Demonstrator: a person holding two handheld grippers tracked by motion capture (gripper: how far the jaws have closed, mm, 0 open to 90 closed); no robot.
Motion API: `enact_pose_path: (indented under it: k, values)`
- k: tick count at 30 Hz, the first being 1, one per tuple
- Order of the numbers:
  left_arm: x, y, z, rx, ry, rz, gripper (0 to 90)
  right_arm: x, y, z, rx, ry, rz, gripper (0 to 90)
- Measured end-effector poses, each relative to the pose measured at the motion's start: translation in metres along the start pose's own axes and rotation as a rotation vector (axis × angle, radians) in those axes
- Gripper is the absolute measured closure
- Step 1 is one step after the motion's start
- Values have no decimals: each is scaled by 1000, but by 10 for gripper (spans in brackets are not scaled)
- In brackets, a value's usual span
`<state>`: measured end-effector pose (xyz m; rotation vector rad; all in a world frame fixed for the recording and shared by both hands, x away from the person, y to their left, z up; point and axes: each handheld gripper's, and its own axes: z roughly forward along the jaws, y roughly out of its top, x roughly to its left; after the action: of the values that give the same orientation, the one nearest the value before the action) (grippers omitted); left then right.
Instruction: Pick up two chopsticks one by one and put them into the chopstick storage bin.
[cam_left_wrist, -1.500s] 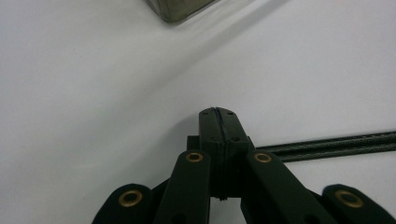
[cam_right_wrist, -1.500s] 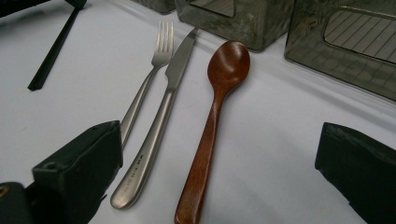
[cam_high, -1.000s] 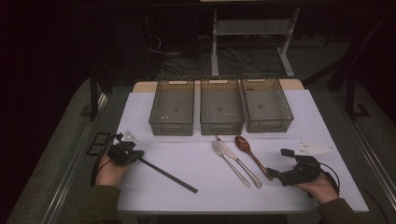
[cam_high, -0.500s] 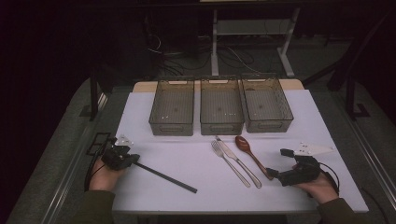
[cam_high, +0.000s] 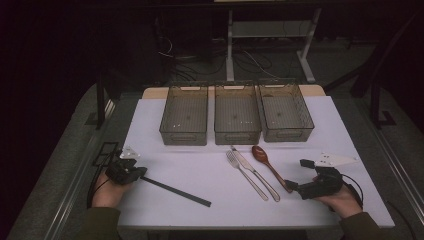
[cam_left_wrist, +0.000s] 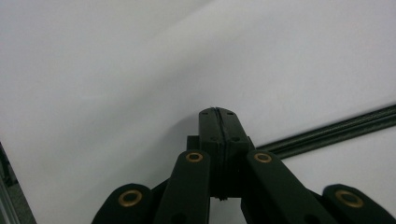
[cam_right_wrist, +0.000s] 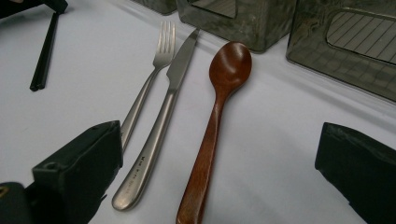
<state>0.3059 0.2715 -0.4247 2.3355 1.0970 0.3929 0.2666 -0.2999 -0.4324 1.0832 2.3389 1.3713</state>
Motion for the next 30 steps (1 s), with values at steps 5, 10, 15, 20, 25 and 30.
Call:
enact_pose_path:
  k: [5, 10, 15, 20, 25, 30]
  values:
    - [-22, 20, -1, -76, -91, 64, 760, 0, 0, 0, 0, 1, 4, 3]
    - [-60, 41, 9, -117, -223, 147, 681, 0, 0, -1, -2, 4, 4, 3]
    - [-97, 56, 17, -149, -352, 224, 660, 0, 0, -1, -2, 6, 3, 3]
    - [-126, 62, 24, -152, -459, 273, 660, 0, 0, -1, -1, 6, 5, 3]
    - [-140, 61, 33, -113, -506, 313, 685, 0, 0, -1, -2, 6, 5, 3]
    - [-145, 60, 38, -97, -530, 322, 714, 0, 0, -1, -1, 6, 5, 3]
